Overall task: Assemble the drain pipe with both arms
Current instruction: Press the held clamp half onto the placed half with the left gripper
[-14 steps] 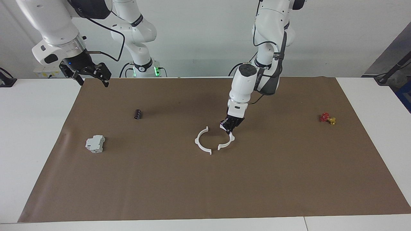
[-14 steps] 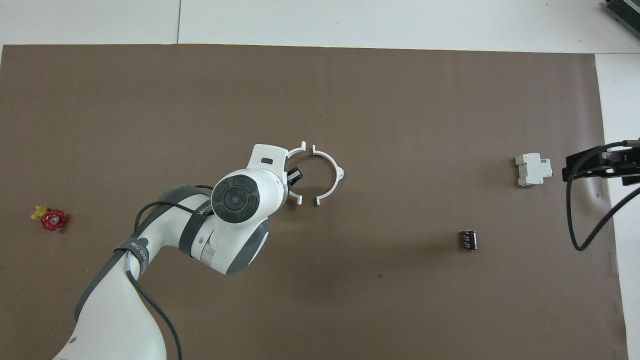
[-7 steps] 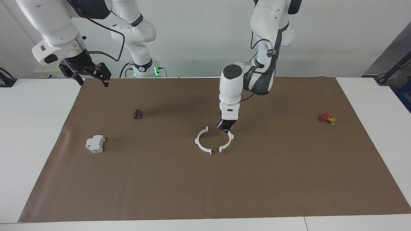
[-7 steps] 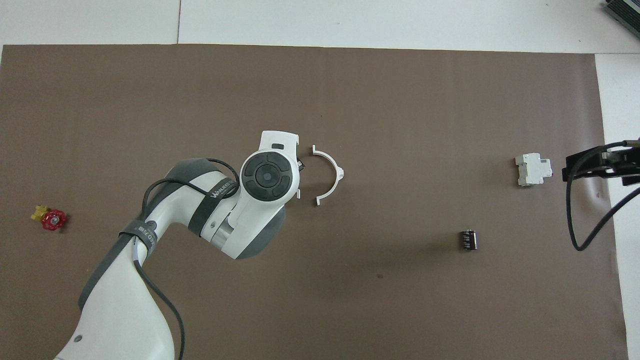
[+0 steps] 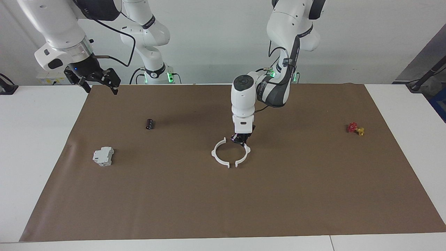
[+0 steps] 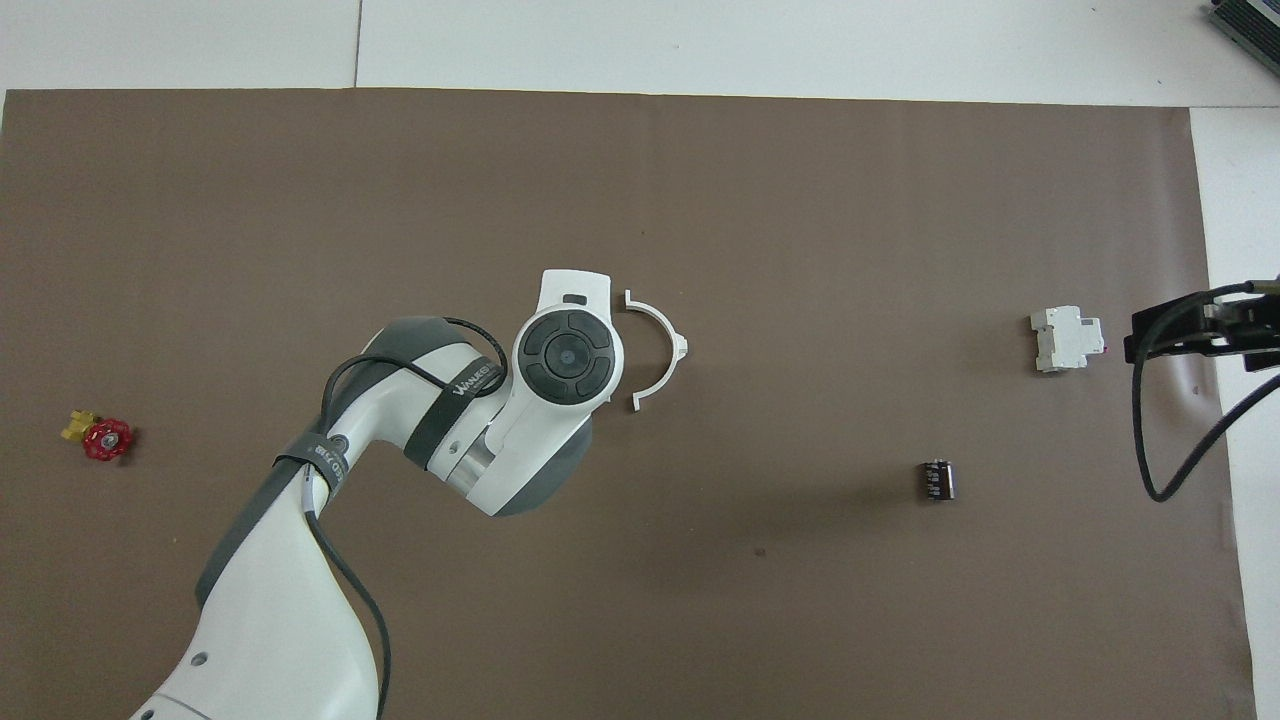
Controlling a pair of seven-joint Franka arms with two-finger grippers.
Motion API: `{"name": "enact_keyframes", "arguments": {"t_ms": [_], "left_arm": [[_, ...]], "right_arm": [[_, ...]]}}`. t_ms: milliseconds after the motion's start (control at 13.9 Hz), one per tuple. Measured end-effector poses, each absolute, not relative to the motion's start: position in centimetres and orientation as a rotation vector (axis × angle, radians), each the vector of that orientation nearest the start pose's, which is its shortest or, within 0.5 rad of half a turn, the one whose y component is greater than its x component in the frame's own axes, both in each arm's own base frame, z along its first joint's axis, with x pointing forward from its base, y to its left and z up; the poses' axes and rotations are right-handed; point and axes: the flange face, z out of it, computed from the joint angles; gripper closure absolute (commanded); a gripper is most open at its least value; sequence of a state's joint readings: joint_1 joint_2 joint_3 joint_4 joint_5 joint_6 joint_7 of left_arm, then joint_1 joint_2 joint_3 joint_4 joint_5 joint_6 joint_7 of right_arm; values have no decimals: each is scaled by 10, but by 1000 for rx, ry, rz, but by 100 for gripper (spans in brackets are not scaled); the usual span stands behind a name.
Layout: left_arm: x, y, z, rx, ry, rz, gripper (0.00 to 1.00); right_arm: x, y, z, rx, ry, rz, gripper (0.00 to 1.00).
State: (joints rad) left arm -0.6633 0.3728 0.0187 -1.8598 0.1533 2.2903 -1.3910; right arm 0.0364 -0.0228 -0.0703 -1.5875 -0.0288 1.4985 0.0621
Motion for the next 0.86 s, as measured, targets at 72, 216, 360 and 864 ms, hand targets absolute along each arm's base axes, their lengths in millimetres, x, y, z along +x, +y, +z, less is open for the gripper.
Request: {"name": "enact_keyframes", "arguments": {"t_ms": [72,216,360,864], "left_arm": [[511,-384,323,-2946,-1019,-210,100],[507,-388,320,-2928,-1071,-208,100],[500,-396,315,-2917,-1104,-204,100],[489,-403,305,-2935,-1111,-213,100]], "right_arm": [[539,-22,623,-3164,154,104,0],[539,-22,623,-3164,154,104,0],[539,-22,623,-3164,154,105,0],[539,-22,623,-3164,154,105,0]]}}
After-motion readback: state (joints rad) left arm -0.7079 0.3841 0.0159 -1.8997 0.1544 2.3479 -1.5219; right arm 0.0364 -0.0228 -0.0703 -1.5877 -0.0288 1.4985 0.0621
